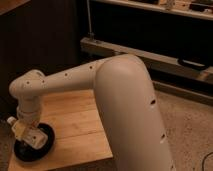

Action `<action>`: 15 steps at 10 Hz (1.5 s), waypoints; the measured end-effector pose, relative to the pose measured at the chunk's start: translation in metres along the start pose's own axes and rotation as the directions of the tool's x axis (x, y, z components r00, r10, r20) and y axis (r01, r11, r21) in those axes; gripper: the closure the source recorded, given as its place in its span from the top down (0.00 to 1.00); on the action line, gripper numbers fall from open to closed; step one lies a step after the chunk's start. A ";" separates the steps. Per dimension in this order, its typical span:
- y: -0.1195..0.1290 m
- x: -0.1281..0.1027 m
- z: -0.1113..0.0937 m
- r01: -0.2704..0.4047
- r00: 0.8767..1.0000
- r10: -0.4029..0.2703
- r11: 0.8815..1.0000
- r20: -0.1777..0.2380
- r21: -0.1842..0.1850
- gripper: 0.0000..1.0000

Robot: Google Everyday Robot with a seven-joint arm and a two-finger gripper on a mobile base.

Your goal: Place the bottle in the ceramic bowl

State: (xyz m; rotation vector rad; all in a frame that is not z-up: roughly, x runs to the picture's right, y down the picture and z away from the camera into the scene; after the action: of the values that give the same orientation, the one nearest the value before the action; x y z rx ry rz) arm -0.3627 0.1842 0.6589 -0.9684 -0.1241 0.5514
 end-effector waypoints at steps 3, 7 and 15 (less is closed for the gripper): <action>0.008 -0.007 0.011 0.050 0.995 -0.047 0.998 0.087 -0.030 0.25; -0.042 -0.020 0.013 0.023 0.982 -0.018 0.999 0.190 -0.022 0.66; -0.054 -0.024 0.013 0.011 0.980 -0.005 1.000 0.201 -0.026 0.77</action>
State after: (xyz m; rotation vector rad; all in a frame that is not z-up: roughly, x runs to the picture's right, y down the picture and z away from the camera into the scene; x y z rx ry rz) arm -0.3663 0.1583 0.7133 -0.9360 -0.3171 0.6412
